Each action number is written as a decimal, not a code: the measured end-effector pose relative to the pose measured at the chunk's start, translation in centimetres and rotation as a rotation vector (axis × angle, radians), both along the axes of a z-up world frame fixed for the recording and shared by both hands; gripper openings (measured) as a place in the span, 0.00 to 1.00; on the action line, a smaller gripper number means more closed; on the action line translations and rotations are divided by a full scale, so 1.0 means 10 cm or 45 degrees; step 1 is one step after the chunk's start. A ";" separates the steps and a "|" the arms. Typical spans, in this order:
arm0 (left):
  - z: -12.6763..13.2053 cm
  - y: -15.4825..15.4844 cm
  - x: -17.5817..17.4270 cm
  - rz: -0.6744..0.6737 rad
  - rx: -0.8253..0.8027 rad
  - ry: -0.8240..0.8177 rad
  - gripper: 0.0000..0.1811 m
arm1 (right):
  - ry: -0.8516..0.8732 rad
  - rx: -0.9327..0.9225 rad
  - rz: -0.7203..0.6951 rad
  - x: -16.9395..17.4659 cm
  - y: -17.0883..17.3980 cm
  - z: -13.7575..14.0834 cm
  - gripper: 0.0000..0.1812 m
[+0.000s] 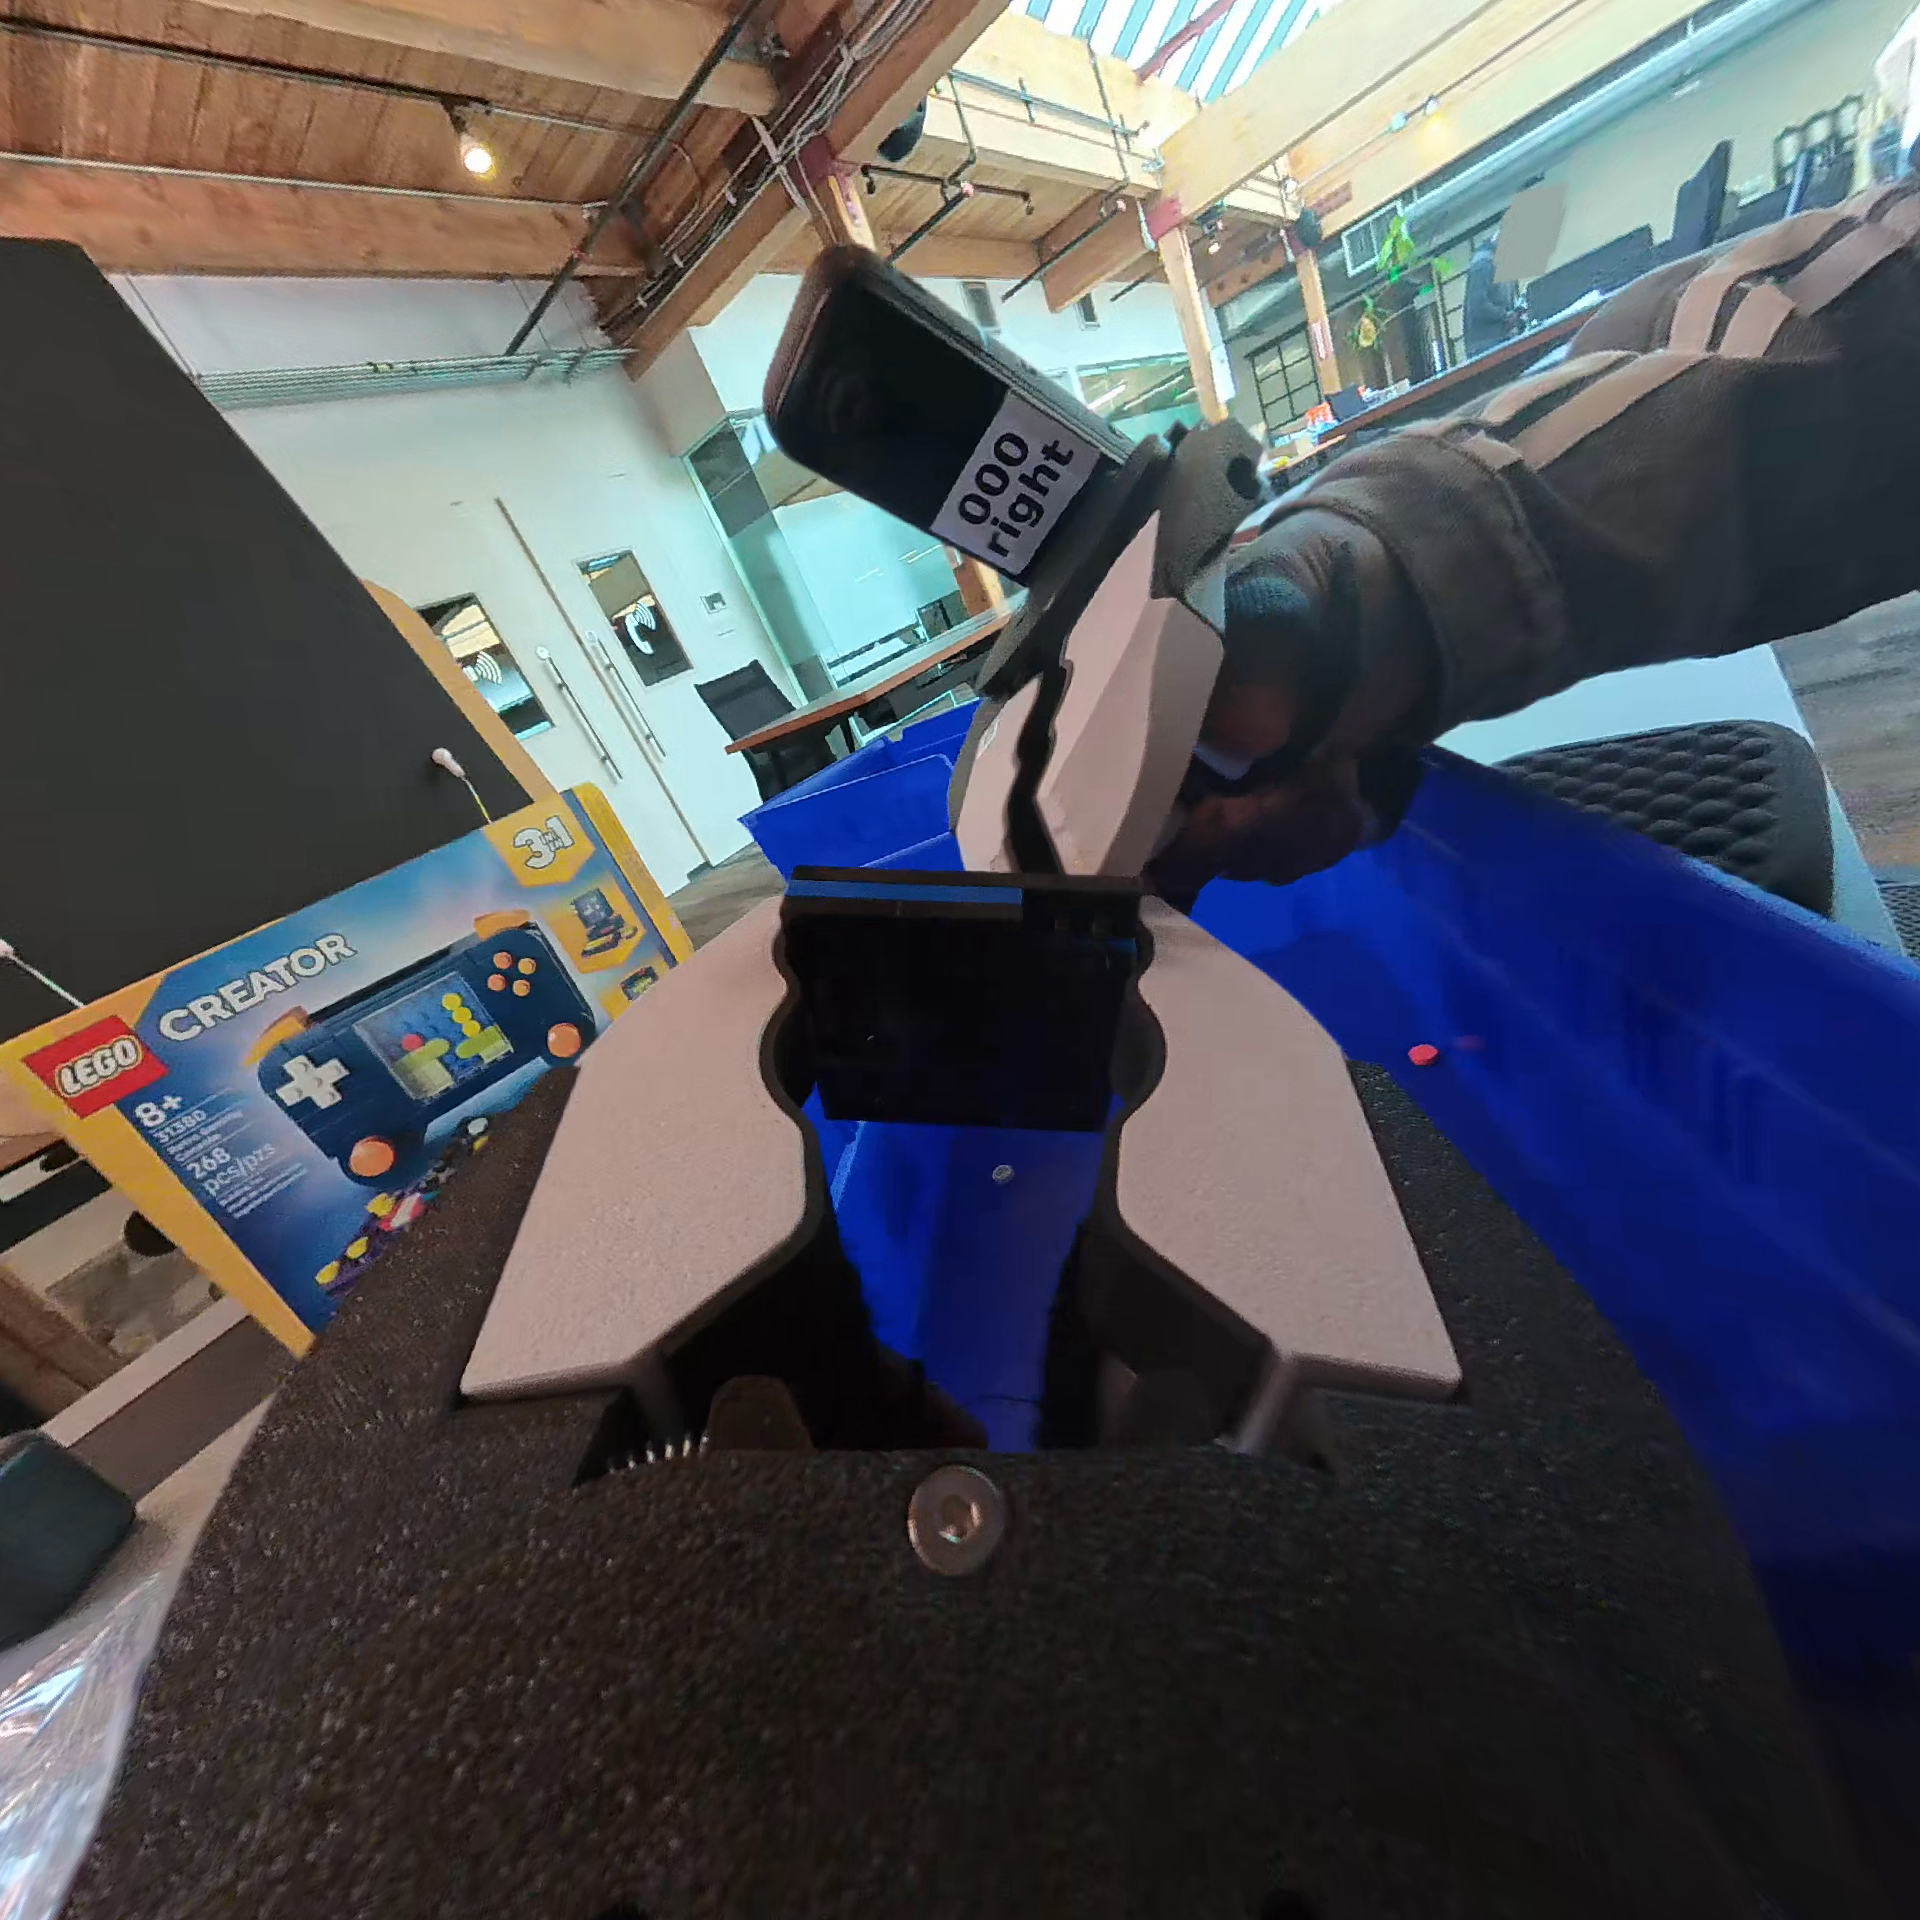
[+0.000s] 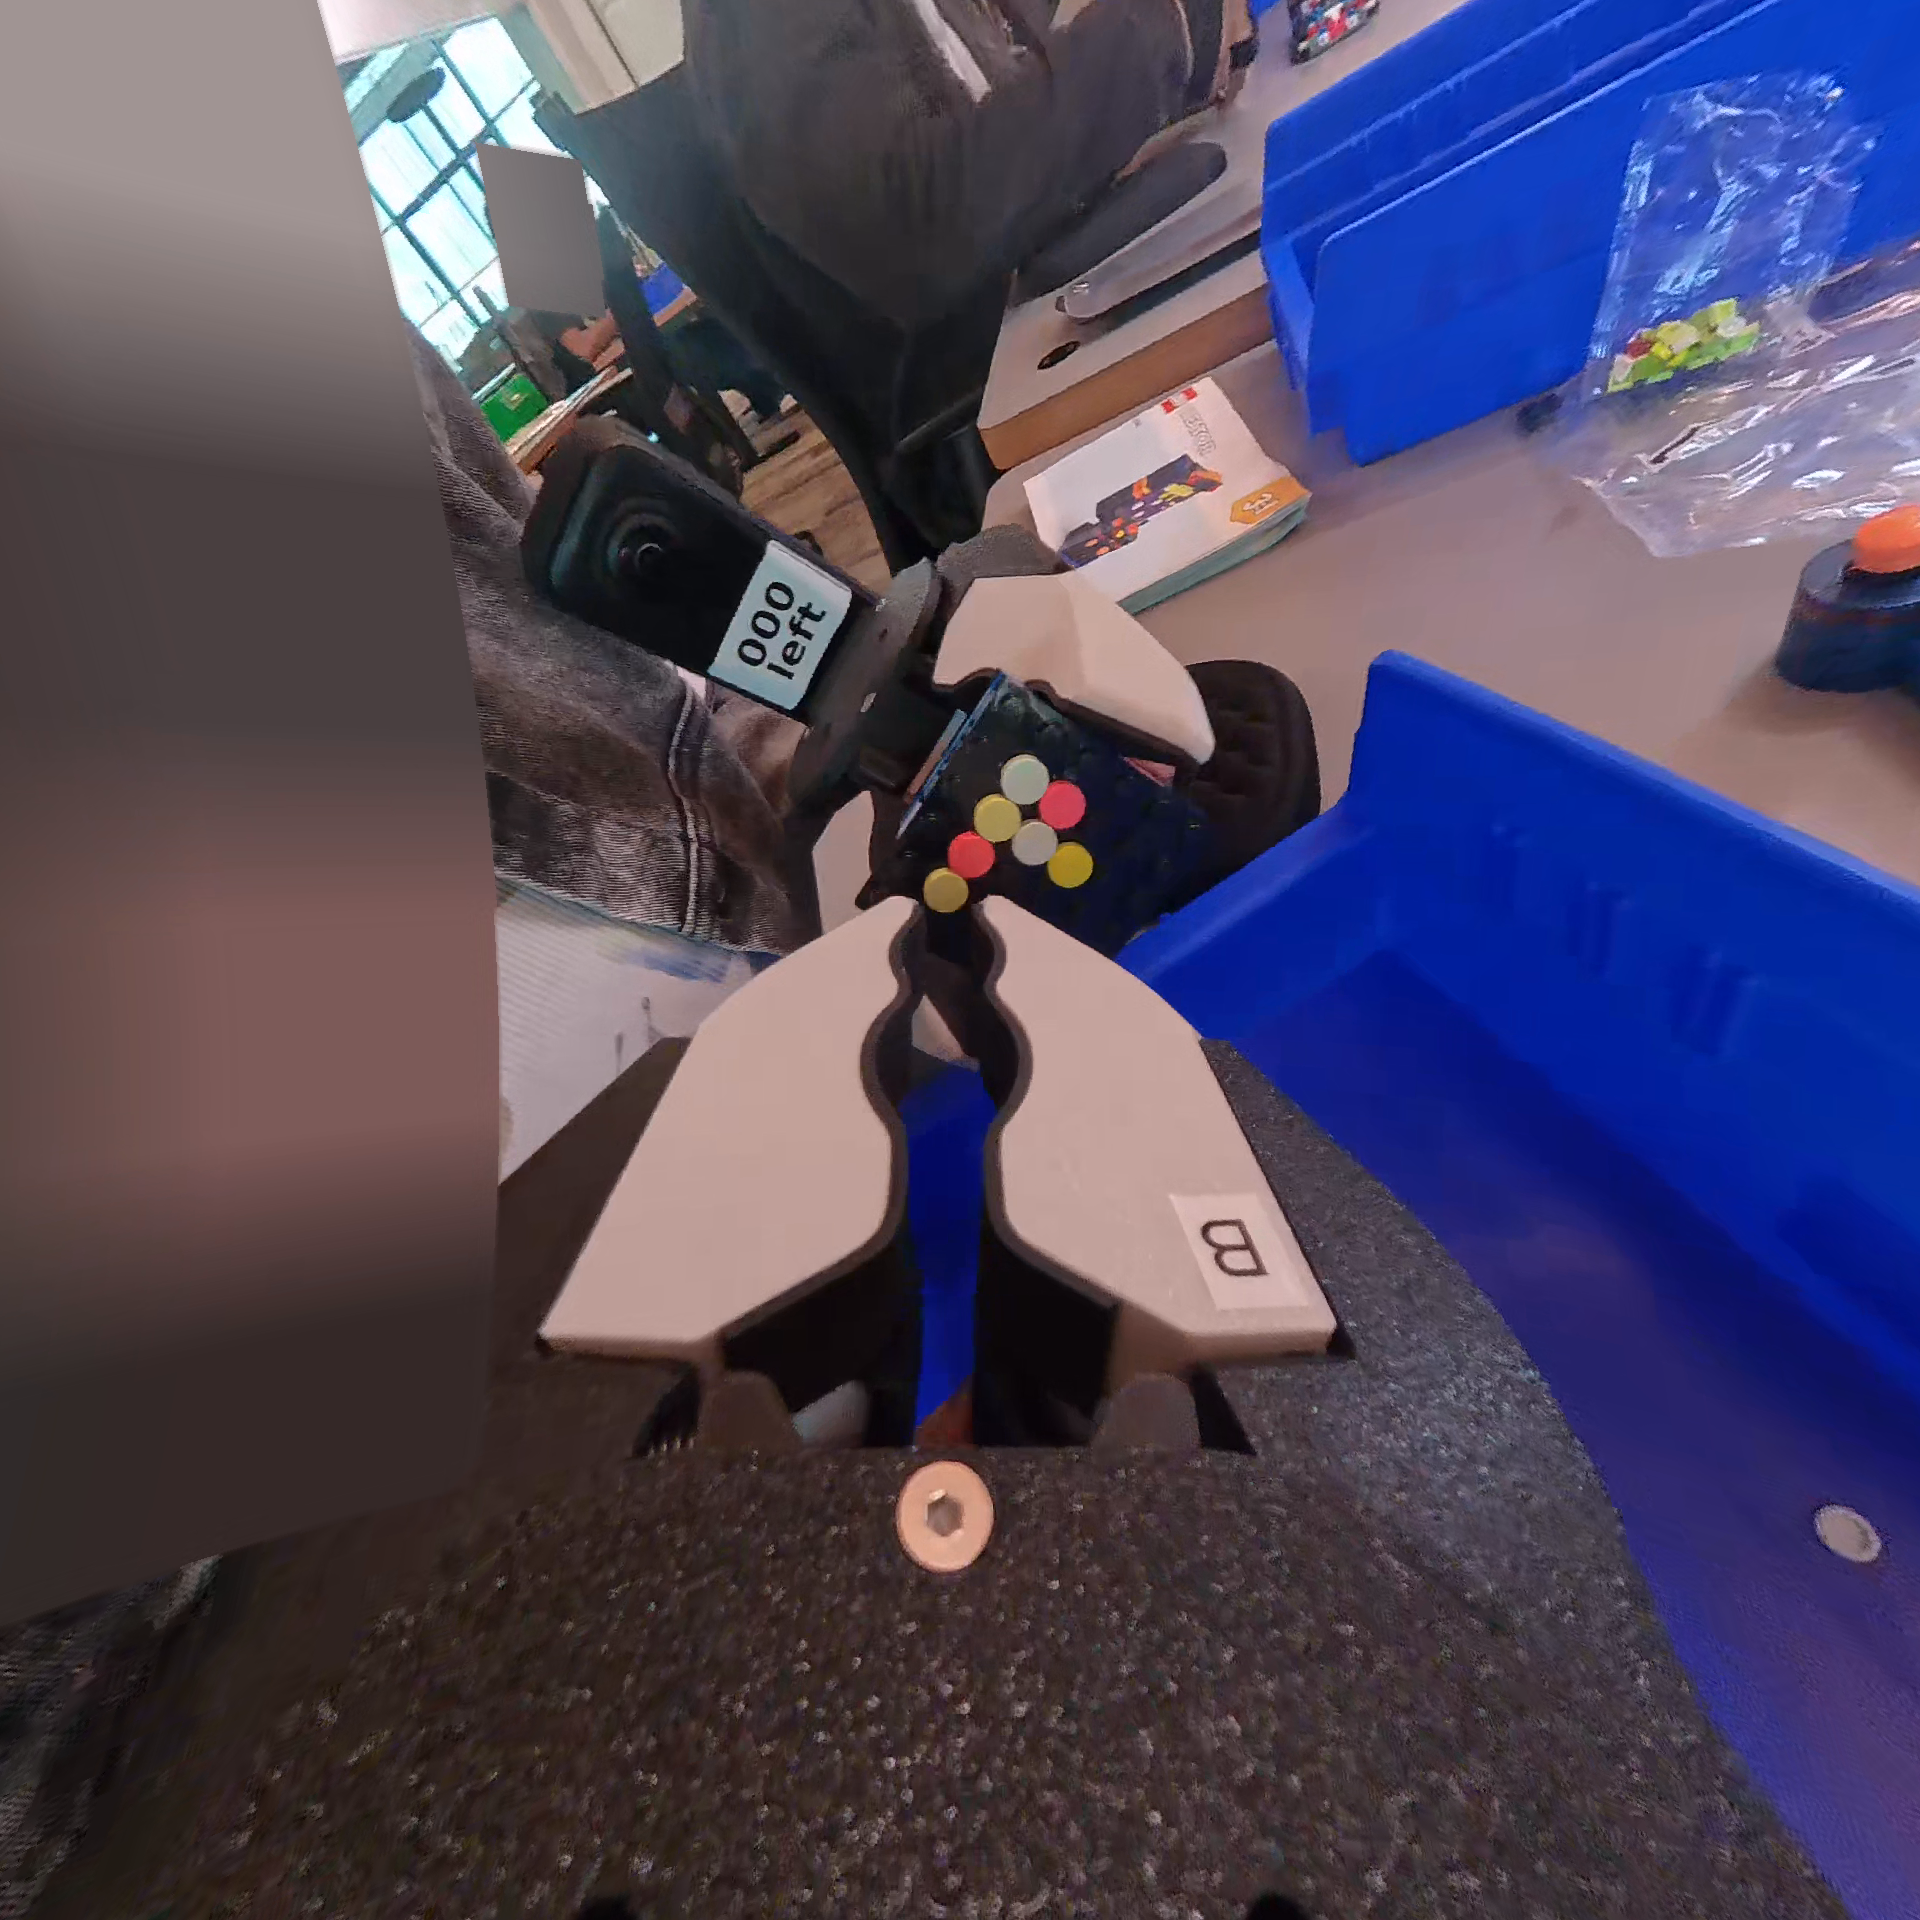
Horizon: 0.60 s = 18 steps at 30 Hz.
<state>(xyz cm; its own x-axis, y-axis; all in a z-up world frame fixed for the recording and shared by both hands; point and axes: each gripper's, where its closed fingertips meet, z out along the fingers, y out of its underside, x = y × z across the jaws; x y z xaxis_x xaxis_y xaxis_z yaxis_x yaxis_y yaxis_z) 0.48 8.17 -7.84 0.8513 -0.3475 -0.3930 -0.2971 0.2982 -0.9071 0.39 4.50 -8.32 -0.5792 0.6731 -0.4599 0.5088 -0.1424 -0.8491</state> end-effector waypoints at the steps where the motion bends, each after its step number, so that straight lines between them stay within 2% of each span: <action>1: -0.01 0.01 0.00 -0.005 -0.008 -0.001 0.31 | 0.008 -0.005 0.011 0.00 -0.01 0.00 0.04; 18: -0.08 0.02 0.03 0.002 -0.041 0.022 0.30 | 0.092 0.170 -0.033 -0.01 0.02 -0.06 0.04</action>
